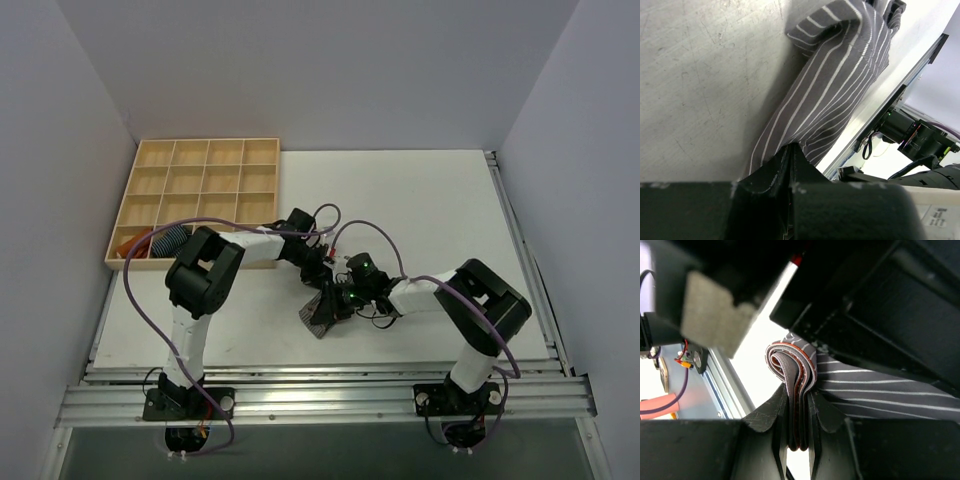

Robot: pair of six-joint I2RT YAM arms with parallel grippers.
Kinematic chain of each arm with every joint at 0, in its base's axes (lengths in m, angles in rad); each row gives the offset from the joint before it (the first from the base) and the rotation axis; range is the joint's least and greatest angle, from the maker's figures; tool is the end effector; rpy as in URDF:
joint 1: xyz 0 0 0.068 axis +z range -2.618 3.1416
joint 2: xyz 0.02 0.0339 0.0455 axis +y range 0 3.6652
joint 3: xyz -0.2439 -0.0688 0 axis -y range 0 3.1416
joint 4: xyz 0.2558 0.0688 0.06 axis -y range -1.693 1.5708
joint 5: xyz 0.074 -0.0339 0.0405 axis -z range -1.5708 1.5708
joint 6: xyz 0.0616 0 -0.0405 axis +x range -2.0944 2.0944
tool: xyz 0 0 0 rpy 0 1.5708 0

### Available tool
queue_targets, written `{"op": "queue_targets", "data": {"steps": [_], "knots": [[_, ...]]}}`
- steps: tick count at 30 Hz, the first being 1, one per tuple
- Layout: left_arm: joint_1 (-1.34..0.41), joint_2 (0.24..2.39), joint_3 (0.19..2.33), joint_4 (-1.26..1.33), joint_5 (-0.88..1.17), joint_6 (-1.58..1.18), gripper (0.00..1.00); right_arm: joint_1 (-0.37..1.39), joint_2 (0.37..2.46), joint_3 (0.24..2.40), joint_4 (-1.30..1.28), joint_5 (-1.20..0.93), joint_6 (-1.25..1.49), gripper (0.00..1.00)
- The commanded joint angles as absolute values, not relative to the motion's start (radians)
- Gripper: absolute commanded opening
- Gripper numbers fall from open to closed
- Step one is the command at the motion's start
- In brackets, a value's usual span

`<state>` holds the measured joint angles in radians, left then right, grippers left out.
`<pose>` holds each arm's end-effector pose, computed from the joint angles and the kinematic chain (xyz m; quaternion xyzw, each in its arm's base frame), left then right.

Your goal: Roll the underwear

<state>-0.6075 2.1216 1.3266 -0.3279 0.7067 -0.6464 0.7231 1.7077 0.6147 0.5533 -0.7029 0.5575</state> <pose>0.3236 -0.2737 0.0718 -0.0590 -0.9161 0.3955 0.0292 0.2196 0.2469 0.0934 -0.2367 0.8000 0.5167 0.1922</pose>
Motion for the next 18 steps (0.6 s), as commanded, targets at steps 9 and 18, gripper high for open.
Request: {"op": "queue_targets", "data": {"steps": [9,18], "knots": [[-0.614,2.099,1.356,-0.307,0.575,-0.624,0.16,0.779,1.776,0.502,0.641,-0.647,0.652,0.00],[-0.565,2.022,1.483,-0.481,0.454,-0.621,0.40,0.773,1.763,0.465,0.687,-0.618,0.703,0.00]]}}
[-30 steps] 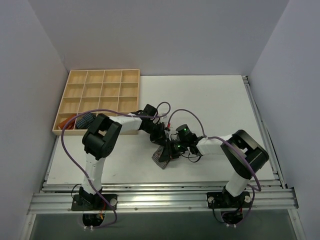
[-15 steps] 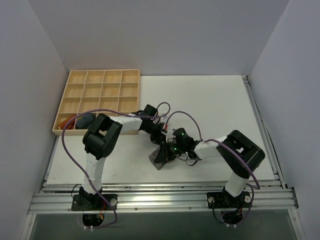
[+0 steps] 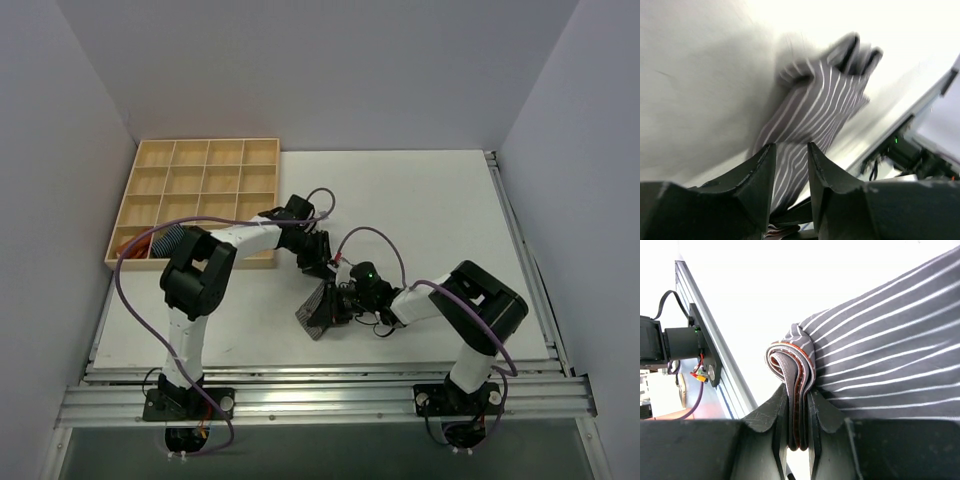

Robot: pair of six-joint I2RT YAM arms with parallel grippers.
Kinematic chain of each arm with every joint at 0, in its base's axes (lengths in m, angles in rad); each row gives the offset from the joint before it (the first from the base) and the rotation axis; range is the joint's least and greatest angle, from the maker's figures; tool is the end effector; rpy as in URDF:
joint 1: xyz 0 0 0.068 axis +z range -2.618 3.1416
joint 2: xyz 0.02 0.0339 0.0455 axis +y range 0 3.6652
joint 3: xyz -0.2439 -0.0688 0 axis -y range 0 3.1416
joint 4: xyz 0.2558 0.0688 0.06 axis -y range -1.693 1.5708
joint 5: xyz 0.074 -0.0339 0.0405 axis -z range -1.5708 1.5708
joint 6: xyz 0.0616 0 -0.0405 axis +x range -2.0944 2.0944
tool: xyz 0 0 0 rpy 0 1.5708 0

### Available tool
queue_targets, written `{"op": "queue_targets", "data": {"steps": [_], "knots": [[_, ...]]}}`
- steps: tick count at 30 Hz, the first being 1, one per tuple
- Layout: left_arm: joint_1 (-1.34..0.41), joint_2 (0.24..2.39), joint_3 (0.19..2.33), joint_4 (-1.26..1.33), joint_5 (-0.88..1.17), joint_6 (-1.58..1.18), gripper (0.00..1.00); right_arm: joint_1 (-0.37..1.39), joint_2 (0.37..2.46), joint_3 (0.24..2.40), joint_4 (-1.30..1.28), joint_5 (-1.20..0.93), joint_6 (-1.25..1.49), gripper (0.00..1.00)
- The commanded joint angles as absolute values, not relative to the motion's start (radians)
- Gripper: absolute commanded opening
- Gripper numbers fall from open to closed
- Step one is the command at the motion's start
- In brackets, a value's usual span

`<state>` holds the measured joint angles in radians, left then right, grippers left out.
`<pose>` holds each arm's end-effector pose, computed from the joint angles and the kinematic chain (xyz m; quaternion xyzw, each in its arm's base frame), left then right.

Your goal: Roll the underwear

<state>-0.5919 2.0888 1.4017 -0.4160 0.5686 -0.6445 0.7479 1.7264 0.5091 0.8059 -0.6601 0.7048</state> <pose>0.3411 -0.2693 0.0971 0.0404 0.9351 -0.3513 0.0231 0.2053 0.2420 0.0862 -0.1945 0.7875 0.5469 0.2073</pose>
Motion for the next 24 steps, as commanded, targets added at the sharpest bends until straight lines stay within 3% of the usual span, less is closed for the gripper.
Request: {"op": "queue_targets", "data": {"steps": [1,3,11,20,24], "knots": [[-0.557,2.026,1.527,-0.509,0.433,-0.618,0.41,0.772,1.758,0.462,0.687,-0.615,0.703,0.00],[-0.548,2.046,1.574,-0.595,0.423,-0.614,0.46,0.773,1.755,0.457,0.683,-0.609,0.703,0.00],[-0.511,2.056,1.695,-0.834,0.350,-0.522,0.50,0.769,1.746,0.462,0.655,-0.609,0.693,0.00],[-0.411,1.835,1.510,-0.882,0.382,-0.431,0.55,0.749,1.750,0.454,0.675,-0.649,0.699,0.00],[-0.416,1.671,1.259,-0.766,0.498,-0.459,0.60,0.744,1.795,0.465,0.706,-0.684,0.709,0.00]]}}
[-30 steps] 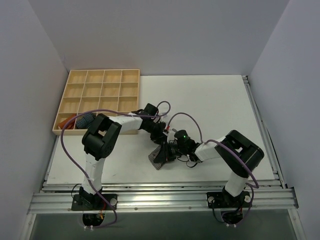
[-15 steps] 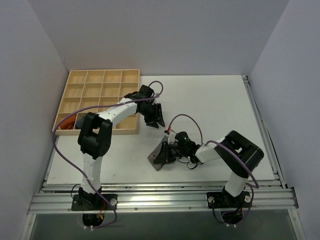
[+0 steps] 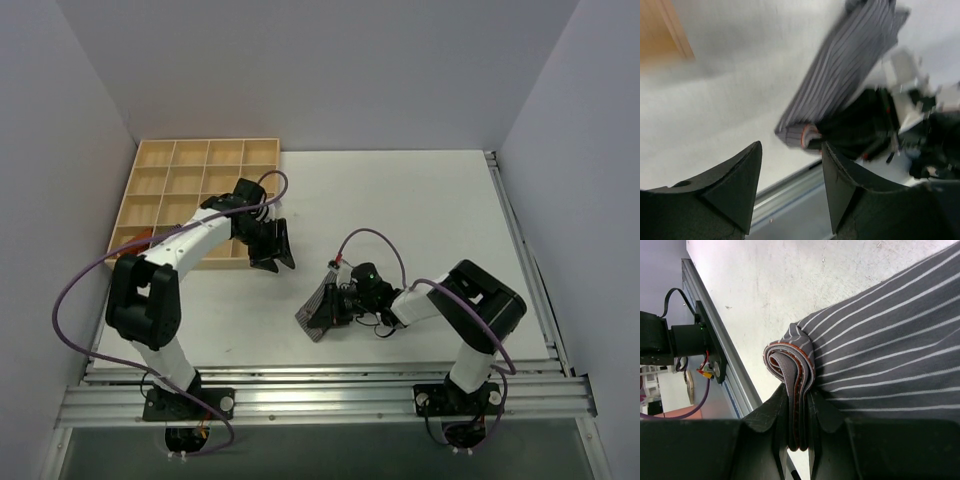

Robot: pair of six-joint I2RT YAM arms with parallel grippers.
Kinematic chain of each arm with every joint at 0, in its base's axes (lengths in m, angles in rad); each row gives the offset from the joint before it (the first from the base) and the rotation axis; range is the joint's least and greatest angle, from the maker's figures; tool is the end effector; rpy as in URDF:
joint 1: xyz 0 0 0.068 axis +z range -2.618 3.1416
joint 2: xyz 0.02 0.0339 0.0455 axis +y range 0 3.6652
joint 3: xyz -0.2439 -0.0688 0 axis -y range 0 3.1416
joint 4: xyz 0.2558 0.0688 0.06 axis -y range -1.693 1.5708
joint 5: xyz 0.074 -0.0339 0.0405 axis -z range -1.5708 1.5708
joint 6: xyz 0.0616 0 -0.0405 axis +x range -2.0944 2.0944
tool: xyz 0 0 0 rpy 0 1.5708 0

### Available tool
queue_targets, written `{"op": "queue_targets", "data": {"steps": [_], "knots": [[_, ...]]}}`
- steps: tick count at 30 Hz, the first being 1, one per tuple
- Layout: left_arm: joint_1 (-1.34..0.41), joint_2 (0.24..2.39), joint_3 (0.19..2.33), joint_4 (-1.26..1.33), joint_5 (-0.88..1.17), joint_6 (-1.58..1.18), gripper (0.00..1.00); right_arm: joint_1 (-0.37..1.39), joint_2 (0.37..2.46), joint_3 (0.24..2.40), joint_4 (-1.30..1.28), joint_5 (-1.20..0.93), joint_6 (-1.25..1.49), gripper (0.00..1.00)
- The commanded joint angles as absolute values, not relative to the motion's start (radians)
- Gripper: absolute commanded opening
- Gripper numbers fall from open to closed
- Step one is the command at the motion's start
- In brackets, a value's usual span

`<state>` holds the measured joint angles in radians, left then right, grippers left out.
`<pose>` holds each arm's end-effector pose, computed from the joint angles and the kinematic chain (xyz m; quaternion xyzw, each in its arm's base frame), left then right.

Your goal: Roll the underwear

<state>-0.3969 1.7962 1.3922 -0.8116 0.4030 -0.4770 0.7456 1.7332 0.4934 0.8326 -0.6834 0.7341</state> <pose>0.3400 -0.1687 0.1833 -0.0033 0.9650 -0.2517 0.0735 0.2022 0.2396 0.0836 -0.1887 0.7861 0.5558 0.1937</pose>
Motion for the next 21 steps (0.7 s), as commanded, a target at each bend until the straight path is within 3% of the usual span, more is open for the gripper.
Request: {"op": "queue_targets", "data": {"steps": [1,6,21], "knots": [[-0.420,1.643,1.214,-0.735,0.520,-0.468,0.60,0.744,1.798,0.472,0.709,-0.686,0.709,0.00],[-0.454,1.571,1.039,-0.517,0.597,-0.485,0.58,0.741,1.810,0.482,0.713,-0.704,0.707,0.00],[-0.537,1.674,0.954,-0.413,0.684,-0.341,0.58,0.733,1.827,0.486,0.733,-0.733,0.707,0.00]]}}
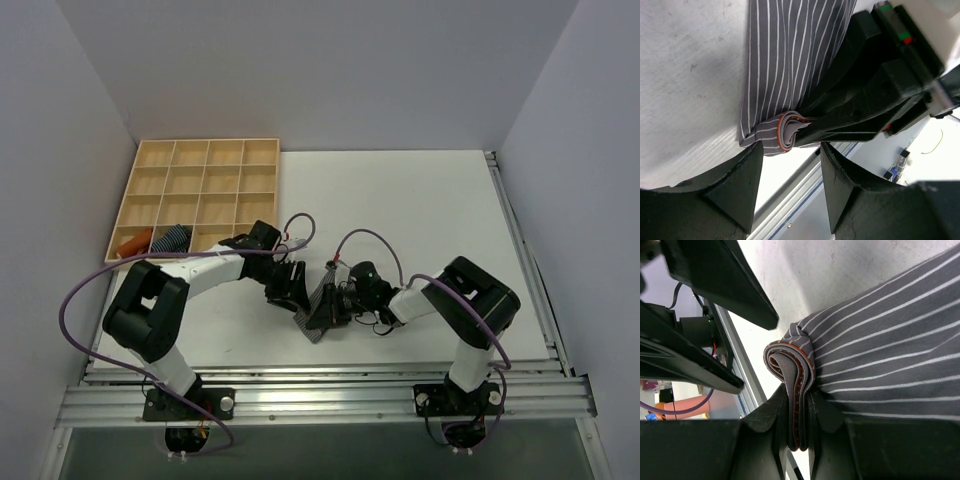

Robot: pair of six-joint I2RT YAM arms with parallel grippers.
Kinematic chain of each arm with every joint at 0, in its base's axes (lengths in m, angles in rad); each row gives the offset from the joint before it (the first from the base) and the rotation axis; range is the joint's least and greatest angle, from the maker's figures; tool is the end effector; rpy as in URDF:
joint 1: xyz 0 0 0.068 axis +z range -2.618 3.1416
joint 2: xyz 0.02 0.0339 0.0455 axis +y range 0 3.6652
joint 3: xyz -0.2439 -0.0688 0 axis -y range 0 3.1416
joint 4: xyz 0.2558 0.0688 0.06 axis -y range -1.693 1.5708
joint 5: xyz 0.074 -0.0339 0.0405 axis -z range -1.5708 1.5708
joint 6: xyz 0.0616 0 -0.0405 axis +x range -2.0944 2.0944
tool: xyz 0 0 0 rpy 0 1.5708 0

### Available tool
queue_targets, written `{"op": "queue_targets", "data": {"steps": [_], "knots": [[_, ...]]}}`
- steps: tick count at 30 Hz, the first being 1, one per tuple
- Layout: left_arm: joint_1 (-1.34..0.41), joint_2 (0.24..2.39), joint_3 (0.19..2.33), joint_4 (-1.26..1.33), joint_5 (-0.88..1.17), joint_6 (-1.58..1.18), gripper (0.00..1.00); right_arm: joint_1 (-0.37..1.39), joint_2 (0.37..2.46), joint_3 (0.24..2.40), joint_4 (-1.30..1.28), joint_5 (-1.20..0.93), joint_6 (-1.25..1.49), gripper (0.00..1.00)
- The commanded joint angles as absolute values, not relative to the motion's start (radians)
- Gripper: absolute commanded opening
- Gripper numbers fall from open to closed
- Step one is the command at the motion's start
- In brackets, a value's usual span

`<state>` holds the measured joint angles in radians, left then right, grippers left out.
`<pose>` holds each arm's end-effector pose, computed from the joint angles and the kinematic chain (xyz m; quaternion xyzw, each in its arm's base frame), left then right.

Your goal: Roll the underwear

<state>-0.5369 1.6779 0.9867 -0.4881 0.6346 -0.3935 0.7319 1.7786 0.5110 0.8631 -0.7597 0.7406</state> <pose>0.2637 -0.1994 0.1249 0.1273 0.9252 -0.3564 0.0279 0.2045 0.2408 0.0792 -0.2008 0.7761 0.5728 0.1711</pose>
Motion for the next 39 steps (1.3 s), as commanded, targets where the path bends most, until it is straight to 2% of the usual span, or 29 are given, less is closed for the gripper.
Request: {"op": "queue_targets", "data": {"steps": [1,14,18,21,22,23,26,32,39], "knots": [[-0.535,1.669,0.945,-0.399,0.690,-0.328,0.58,0.733,1.828,0.486,0.735,-0.736,0.707,0.00],[-0.537,1.729,0.922,-0.356,0.719,-0.308,0.54,0.713,1.833,0.491,0.723,-0.765,0.690,0.00],[-0.537,1.753,0.922,-0.362,0.701,-0.313,0.46,0.709,1.830,0.491,0.727,-0.770,0.693,0.00],[-0.538,1.789,0.937,-0.377,0.693,-0.310,0.32,0.709,1.822,0.503,0.697,-0.756,0.684,0.00],[-0.538,1.802,0.942,-0.377,0.693,-0.313,0.25,0.709,1.819,0.508,0.681,-0.749,0.680,0.02],[-0.538,1.809,0.945,-0.377,0.696,-0.316,0.20,0.709,1.803,0.514,0.645,-0.730,0.673,0.10],[-0.545,1.828,0.956,-0.390,0.690,-0.316,0.12,0.710,1.738,0.531,0.563,-0.677,0.654,0.19],[-0.554,1.851,0.980,-0.416,0.673,-0.308,0.09,0.713,1.623,0.568,0.408,-0.562,0.614,0.29],[-0.564,1.882,1.037,-0.465,0.660,-0.295,0.08,0.718,1.514,0.589,0.273,-0.421,0.575,0.36]]}}
